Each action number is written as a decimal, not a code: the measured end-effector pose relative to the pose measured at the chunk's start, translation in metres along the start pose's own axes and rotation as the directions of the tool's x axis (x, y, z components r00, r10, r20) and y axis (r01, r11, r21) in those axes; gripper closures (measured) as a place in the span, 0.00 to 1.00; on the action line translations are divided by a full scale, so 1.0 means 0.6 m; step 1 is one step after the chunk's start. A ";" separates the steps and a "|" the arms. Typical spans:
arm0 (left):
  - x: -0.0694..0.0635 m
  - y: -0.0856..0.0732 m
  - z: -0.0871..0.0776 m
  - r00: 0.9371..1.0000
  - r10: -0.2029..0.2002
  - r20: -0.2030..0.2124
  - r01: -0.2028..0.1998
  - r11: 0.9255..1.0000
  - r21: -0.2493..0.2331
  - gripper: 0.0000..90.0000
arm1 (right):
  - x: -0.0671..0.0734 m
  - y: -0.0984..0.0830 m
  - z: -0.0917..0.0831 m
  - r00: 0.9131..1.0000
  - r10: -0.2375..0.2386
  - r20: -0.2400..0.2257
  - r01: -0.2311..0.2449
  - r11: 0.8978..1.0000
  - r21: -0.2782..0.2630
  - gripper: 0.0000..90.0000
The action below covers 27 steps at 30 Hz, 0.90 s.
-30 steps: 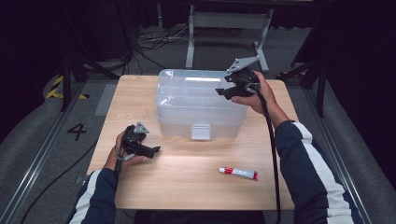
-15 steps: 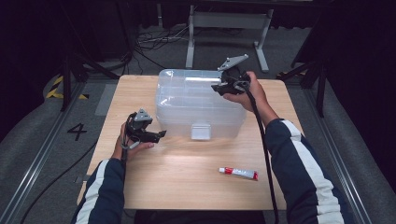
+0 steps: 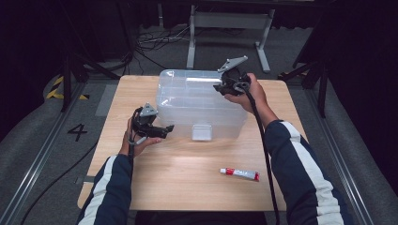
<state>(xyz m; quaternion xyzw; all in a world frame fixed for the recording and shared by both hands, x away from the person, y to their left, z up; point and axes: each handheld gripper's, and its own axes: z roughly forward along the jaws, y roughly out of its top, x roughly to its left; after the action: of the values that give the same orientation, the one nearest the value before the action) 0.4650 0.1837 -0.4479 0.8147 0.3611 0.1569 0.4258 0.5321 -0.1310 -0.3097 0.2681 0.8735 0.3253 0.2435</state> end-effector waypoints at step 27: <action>-0.038 0.001 -0.010 1.000 0.014 0.028 -0.015 0.999 0.033 0.18 | -0.003 -0.034 -0.033 0.999 0.003 -0.034 -0.004 1.000 -0.027 0.82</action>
<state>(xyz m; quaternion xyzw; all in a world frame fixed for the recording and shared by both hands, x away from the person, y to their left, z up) 0.4461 0.1705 -0.4429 0.8264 0.3517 0.1427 0.4159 0.5153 -0.1540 -0.3106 0.2608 0.8724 0.3421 0.2319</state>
